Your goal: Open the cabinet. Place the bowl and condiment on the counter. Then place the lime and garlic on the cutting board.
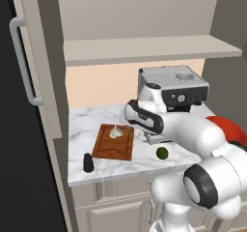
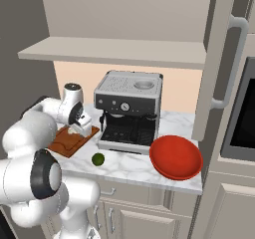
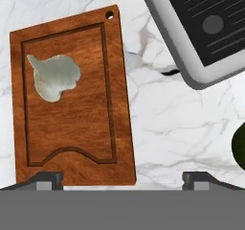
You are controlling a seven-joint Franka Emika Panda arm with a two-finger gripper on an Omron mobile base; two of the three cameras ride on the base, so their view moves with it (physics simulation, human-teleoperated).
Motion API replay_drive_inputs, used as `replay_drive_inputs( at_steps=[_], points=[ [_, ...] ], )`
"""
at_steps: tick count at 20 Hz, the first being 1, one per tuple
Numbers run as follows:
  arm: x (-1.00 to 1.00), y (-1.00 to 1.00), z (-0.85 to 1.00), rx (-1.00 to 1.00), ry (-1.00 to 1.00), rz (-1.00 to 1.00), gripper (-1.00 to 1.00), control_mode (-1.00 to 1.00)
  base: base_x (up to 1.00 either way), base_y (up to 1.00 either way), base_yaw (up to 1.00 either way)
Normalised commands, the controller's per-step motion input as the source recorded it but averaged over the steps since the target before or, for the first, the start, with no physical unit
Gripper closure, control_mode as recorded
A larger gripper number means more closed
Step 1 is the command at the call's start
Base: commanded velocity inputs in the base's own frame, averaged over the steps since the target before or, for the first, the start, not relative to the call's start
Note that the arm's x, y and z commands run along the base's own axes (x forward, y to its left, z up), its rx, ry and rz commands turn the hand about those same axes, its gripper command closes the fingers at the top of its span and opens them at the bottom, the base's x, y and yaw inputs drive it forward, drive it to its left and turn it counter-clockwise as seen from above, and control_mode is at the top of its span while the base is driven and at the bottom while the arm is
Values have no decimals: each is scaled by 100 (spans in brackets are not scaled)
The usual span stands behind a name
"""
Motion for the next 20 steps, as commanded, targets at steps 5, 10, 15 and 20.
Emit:
replay_drive_inputs(
  at_steps=[5, 10, 15, 20],
  points=[
    [-72, -31, 18, 0, 0, 7, -100, -100, 0, 0, 0],
    [-46, -31, 6, 0, 0, 7, -100, -100, 0, 0, 0],
    [-29, -36, 10, -2, 0, 10, -100, -100, 0, 0, 0],
    [-24, -30, 4, -2, 0, 7, -100, -100, 0, 0, 0]
  ],
)
